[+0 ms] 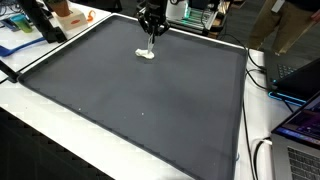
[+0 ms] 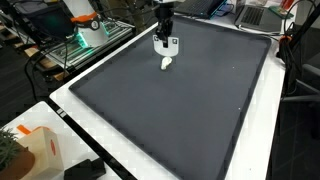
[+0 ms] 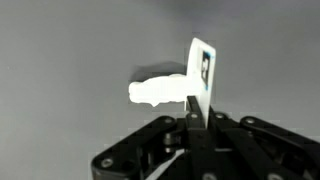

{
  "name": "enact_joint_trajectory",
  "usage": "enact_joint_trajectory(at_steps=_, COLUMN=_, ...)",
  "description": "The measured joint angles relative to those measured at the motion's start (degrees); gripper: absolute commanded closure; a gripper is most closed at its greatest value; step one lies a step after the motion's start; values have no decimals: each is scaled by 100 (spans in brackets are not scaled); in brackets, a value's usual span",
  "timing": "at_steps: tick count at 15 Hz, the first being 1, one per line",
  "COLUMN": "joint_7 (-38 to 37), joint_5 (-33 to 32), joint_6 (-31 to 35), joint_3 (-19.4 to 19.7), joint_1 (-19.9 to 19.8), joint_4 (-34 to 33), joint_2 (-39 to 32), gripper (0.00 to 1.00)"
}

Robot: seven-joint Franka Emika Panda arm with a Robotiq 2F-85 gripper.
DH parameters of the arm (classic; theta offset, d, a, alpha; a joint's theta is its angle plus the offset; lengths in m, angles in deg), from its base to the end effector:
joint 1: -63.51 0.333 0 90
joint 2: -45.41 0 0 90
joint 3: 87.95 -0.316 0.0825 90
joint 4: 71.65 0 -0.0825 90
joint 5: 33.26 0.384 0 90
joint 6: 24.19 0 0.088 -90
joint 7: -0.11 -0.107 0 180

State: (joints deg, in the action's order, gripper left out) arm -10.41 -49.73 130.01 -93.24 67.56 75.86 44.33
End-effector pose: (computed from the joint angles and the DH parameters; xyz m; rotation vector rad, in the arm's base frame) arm 0.4483 0.0832 0.2641 2.9991 0.3500 0.1804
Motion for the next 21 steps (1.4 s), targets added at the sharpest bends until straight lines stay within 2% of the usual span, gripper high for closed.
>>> enact_joint_trajectory(at_steps=11, joint_7=-638, joint_5=-782, joint_6=-59, joint_3=94, joint_1=86, joint_4=-326, joint_2=-526, gripper=99)
enact_joint_trajectory(at_steps=15, joint_7=-929, joint_5=-996, joint_6=-433, joint_3=163, joint_1=254, joint_4=-614, joint_2=-724, gripper=99)
enact_joint_trajectory(at_steps=21, joint_7=-1303, joint_5=-1005, joint_6=-1383, joint_3=202, joint_1=514, joint_4=-1237, joint_2=-1057, gripper=99)
